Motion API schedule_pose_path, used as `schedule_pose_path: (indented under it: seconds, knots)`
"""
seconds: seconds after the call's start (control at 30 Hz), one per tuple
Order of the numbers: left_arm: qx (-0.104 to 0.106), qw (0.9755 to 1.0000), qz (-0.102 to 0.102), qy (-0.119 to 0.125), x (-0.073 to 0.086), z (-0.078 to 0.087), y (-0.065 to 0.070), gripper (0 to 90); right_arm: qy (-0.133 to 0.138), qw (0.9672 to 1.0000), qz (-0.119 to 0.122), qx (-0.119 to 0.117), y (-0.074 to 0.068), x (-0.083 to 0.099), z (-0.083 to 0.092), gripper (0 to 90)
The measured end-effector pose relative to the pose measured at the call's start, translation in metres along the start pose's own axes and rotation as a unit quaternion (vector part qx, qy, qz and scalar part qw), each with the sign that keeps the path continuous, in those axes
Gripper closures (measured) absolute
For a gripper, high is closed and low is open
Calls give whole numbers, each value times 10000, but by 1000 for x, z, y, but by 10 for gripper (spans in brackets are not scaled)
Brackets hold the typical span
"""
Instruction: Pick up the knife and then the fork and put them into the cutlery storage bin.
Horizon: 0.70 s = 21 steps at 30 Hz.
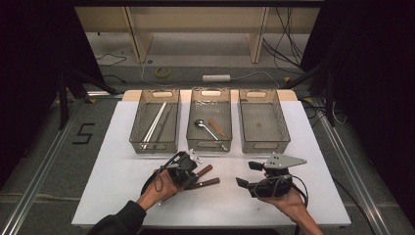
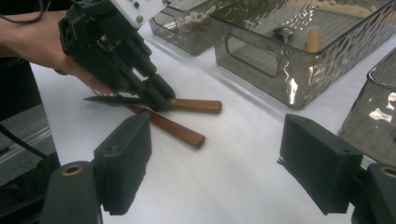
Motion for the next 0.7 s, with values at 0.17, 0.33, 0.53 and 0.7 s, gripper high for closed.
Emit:
schedule_pose_path:
  seconds: [0.17, 0.33, 0.53, 0.7]
  knots:
    - [76, 9999, -110, 60, -2, 7, 3, 757, -39, 10000, 66, -63, -2, -1, -3, 260]
    - [165, 9993, -225, 230, -4, 15, 6, 757, -129, 9990, 414, -83, -10, -5, -11, 260]
    - [308, 9982, -415, 303, -4, 18, 14, 757, -327, 9936, 1068, -144, -22, -11, -28, 263]
    - [394, 9974, -526, 303, -4, 20, 18, 757, -671, 9837, 1662, -115, -28, -10, -51, 272]
Point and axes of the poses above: each handheld gripper's, and its own axes: z roughly backward along the jaws, x roughly out of its underside, y roughly to its right, the point moved 6 cm from there along -z, roughly forward along the jaws, and after that the axes turned 3 degrees about -z, right-handed, at the moved point
